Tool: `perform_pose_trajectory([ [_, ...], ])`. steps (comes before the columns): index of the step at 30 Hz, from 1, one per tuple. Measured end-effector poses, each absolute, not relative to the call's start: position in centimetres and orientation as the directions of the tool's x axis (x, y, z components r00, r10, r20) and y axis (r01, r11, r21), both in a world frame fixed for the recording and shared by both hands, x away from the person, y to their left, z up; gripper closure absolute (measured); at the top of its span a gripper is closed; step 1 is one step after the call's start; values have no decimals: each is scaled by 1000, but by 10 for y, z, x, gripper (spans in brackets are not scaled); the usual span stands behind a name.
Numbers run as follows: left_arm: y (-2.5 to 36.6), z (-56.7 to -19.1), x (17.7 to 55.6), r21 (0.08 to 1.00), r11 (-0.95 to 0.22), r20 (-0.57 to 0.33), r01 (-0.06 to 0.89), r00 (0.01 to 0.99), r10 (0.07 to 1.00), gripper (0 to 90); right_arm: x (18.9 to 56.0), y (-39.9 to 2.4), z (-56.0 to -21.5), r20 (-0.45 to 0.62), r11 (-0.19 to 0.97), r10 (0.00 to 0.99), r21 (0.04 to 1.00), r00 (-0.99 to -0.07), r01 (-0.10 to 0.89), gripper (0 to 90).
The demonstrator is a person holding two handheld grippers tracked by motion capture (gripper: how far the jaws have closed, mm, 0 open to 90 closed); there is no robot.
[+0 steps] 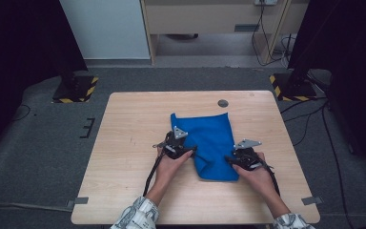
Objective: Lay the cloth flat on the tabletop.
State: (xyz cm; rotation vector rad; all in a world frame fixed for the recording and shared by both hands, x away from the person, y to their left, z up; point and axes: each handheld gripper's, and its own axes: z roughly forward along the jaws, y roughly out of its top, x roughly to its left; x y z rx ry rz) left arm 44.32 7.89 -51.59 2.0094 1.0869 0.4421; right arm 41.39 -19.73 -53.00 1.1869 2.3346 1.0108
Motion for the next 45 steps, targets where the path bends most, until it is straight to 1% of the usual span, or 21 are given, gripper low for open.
perform_pose_trajectory([
  [3, 80, -518, 442, 771, -327, -51, 547, 564, 824, 479, 414, -198, -530, 26, 396, 803, 725, -596, 564, 582],
  [6, 82, -520, 440, 767, -333, -44, 548, 562, 826, 588, 414, -198, -531, 26, 395, 803, 725, -596, 564, 582],
  [9, 88, -520, 441, 766, -326, -58, 554, 565, 823, 710, 414, -198, -531, 25, 395, 802, 726, -596, 563, 583],
  [12, 94, -518, 440, 768, -321, -69, 553, 571, 818, 811, 414, -198, -531, 24, 396, 802, 727, -596, 562, 584],
  [15, 99, -517, 440, 764, -332, -67, 554, 580, 812, 879, 414, -198, -531, 24, 394, 803, 729, -596, 560, 585],
  [23, 124, -510, 436, 772, -320, -66, 549, 570, 819, 884, 414, -199, -531, 20, 402, 797, 728, -603, 555, 585],
  [27, 141, -507, 437, 774, -296, -90, 560, 560, 823, 883, 414, -199, -531, 16, 402, 798, 730, -603, 553, 585],
  [31, 153, -505, 438, 771, -302, -89, 560, 564, 821, 883, 414, -198, -531, 16, 402, 798, 730, -602, 552, 583],
  [35, 158, -505, 438, 771, -300, -89, 561, 562, 823, 882, 413, -198, -531, 27, 396, 796, 732, -605, 554, 540],
  [39, 160, -508, 438, 763, -303, -87, 571, 555, 827, 877, 410, -199, -523, 24, 377, 803, 753, -595, 539, 524],
  [42, 160, -512, 437, 751, -332, -53, 570, 554, 831, 864, 410, -201, -525, 15, 389, 806, 739, -592, 549, 519],
  [45, 162, -514, 438, 750, -327, -58, 574, 551, 833, 861, 410, -201, -528, 7, 402, 803, 731, -595, 551, 514],
])
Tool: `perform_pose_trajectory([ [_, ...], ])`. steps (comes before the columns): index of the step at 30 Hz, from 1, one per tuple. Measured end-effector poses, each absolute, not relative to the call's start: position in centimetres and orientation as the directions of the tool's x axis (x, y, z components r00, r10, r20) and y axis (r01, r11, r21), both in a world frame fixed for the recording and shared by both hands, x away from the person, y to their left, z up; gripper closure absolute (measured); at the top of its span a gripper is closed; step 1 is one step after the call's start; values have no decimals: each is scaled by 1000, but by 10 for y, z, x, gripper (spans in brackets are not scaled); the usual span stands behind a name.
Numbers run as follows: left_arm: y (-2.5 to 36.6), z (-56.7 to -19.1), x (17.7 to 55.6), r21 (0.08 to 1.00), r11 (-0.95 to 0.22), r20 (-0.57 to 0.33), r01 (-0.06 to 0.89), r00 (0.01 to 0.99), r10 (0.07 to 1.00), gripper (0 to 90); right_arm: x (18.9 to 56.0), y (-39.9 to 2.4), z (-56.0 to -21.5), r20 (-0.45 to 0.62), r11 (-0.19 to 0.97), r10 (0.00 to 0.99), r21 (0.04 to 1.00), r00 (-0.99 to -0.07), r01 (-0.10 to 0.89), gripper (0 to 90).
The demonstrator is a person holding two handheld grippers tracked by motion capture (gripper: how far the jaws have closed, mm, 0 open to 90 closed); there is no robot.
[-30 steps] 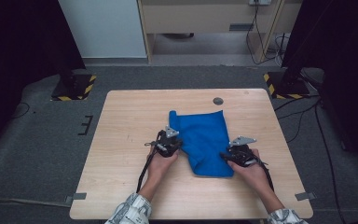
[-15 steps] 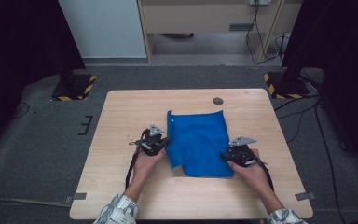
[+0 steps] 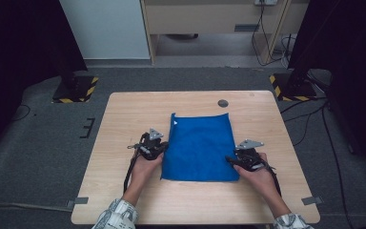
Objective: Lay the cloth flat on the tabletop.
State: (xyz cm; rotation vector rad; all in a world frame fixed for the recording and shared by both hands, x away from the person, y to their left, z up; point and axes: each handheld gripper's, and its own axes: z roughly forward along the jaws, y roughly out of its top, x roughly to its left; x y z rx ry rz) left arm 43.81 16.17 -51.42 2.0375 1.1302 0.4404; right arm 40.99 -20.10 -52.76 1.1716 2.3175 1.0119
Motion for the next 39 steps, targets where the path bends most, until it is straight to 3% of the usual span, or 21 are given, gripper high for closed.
perform_pose_trajectory([
  [12, 165, -523, 431, 731, -360, -31, 580, 555, 831, 883, 395, -202, -529, -11, 430, 798, 711, -603, 557, 515],
  [22, 158, -522, 401, 710, -426, 7, 561, 599, 801, 882, 383, -211, -527, 5, 435, 792, 697, -610, 571, 514],
  [34, 173, -526, 409, 710, -409, 45, 573, 543, 838, 811, 374, -207, -525, -1, 448, 789, 685, -615, 574, 513],
  [39, 181, -527, 412, 717, -380, 38, 585, 512, 858, 739, 372, -206, -525, 4, 448, 791, 678, -612, 583, 497],
])
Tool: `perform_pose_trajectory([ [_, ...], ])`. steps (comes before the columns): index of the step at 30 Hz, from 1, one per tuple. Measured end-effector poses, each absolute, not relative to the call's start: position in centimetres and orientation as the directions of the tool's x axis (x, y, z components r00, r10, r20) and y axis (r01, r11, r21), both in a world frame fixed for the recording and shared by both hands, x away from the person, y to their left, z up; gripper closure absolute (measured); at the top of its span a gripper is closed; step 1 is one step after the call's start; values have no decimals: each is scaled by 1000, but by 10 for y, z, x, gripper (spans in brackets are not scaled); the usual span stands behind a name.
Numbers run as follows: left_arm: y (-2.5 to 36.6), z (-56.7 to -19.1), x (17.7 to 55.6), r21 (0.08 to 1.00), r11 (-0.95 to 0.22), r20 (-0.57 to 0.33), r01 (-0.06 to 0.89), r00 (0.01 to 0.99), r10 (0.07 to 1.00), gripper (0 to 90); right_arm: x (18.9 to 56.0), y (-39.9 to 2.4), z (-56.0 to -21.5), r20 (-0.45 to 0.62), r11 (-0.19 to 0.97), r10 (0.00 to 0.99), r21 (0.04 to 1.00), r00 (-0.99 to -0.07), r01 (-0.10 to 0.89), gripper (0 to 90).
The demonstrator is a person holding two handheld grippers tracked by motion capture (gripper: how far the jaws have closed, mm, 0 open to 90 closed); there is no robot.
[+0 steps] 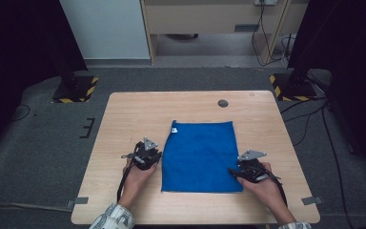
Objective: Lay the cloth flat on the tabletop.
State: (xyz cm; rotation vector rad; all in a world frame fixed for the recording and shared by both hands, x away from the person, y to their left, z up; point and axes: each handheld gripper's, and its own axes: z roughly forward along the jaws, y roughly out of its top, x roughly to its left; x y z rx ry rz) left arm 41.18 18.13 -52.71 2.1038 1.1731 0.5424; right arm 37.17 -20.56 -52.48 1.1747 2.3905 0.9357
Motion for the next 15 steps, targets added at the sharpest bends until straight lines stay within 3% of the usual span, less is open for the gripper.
perform_pose_trajectory([
  [7, 184, -520, 412, 762, -338, 23, 553, 499, 867, 678, 365, -201, -525, 7, 447, 791, 676, -612, 586, 484],
  [10, 182, -516, 411, 781, -331, 22, 530, 505, 863, 610, 363, -200, -524, 4, 450, 790, 675, -613, 585, 482],
  [15, 173, -514, 422, 787, -341, 45, 514, 503, 863, 469, 368, -200, -526, -11, 454, 786, 688, -617, 566, 358],
])
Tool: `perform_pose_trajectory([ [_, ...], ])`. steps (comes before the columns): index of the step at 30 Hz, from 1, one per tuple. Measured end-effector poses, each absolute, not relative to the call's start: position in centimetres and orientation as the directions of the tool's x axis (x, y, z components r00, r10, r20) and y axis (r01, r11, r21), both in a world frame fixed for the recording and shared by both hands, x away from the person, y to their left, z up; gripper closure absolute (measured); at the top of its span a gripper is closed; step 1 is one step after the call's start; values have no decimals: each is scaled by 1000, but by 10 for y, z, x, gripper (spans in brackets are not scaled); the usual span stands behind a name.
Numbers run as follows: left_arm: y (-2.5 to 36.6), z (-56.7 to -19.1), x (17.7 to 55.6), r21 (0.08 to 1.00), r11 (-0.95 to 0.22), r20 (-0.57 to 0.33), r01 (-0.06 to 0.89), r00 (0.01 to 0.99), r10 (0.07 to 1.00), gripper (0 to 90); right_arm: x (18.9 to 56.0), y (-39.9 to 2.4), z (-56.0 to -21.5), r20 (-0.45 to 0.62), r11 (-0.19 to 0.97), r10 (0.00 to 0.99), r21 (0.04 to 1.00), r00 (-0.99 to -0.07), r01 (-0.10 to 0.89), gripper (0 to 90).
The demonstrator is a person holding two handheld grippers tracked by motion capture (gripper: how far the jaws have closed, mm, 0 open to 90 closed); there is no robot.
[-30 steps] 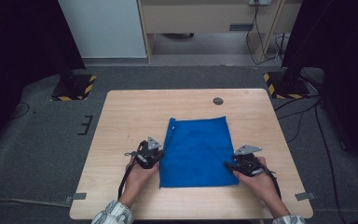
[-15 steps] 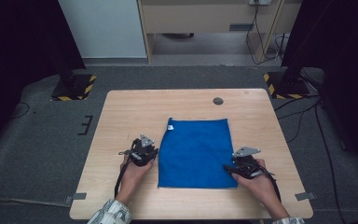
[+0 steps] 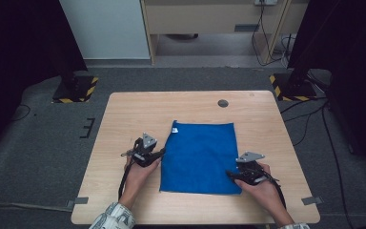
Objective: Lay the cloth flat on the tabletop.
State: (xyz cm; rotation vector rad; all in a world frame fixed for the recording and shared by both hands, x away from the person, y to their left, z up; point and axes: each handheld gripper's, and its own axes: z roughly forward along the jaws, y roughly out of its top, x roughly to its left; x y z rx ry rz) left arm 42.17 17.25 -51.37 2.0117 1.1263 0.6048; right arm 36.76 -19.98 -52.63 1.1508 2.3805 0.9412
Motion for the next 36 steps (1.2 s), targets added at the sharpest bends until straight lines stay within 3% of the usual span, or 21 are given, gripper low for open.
perform_pose_trajectory([
  [5, 165, -514, 444, 779, -337, 39, 529, 494, 868, 415, 372, -192, -526, -37, 450, 788, 715, -614, 535, 271],
  [15, 161, -527, 480, 764, -307, 20, 567, 455, 890, 403, 372, -187, -519, -34, 426, 785, 755, -619, 498, 241],
  [17, 163, -530, 485, 746, -320, 51, 584, 429, 902, 414, 369, -182, -515, -21, 412, 780, 770, -625, 488, 237],
  [22, 170, -534, 493, 741, -275, 15, 613, 394, 919, 417, 367, -159, -505, 3, 404, 739, 798, -673, 448, 214],
  [30, 172, -520, 489, 777, -271, -6, 568, 437, 899, 384, 371, -107, -508, 11, 463, 659, 782, -752, 418, 151],
  [36, 175, -507, 483, 780, -295, -24, 552, 497, 867, 283, 375, -77, -510, 13, 514, 619, 749, -785, 418, 137],
])
